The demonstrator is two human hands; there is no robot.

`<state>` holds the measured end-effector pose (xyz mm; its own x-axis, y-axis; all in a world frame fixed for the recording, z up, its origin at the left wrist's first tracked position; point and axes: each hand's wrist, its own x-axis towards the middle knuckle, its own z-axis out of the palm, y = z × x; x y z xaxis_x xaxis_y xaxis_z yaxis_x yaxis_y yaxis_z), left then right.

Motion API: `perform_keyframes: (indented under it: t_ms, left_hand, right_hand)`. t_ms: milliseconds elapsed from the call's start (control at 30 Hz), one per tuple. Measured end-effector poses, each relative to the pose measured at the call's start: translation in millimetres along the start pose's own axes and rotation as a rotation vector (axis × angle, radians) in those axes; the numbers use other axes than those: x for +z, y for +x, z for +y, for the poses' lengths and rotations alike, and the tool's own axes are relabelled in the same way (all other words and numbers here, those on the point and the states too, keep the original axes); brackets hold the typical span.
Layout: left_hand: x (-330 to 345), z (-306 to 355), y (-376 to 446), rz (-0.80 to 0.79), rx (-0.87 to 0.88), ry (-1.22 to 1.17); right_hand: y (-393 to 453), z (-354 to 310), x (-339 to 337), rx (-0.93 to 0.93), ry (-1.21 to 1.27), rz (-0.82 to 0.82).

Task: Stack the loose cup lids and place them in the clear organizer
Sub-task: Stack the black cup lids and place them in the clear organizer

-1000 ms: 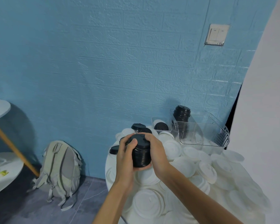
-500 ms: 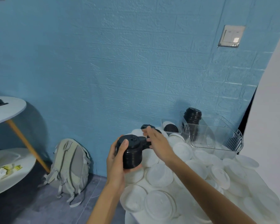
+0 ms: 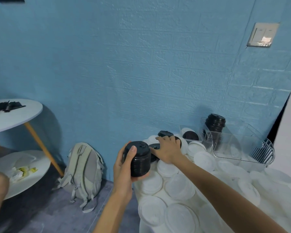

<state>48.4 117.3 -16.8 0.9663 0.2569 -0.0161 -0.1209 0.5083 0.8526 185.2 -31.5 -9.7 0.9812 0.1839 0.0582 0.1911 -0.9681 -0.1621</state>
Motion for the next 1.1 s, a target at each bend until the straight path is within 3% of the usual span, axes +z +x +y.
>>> perform_keyframes:
  t_ms: [400, 533, 667, 800, 1100]
  left_hand:
    - [-2.4, -4.2, 6.4, -0.004, -0.012, 0.025]
    - [0.9, -6.6, 5.9, -0.017, -0.017, 0.029]
    - [9.3, -11.0, 2.9, -0.02, -0.035, 0.022]
    - [19.5, -14.2, -2.1, -0.024, -0.038, 0.012]
    - [40.3, -17.9, -15.3, -0.058, -0.14, -0.038]
  right_hand:
    - [9.4, 6.4, 14.3, 0.051, -0.001, -0.016]
    - [-0.9, 2.9, -1.4, 0.062, 0.184, 0.095]
    - [-15.6, 1.5, -25.5, 0.043, 0.6, 0.186]
    - [-52.3, -4.0, -42.8, -0.078, 0.956, 0.138]
    - [-109.9, -3.7, -43.0, -0.242, 0.912, 0.083]
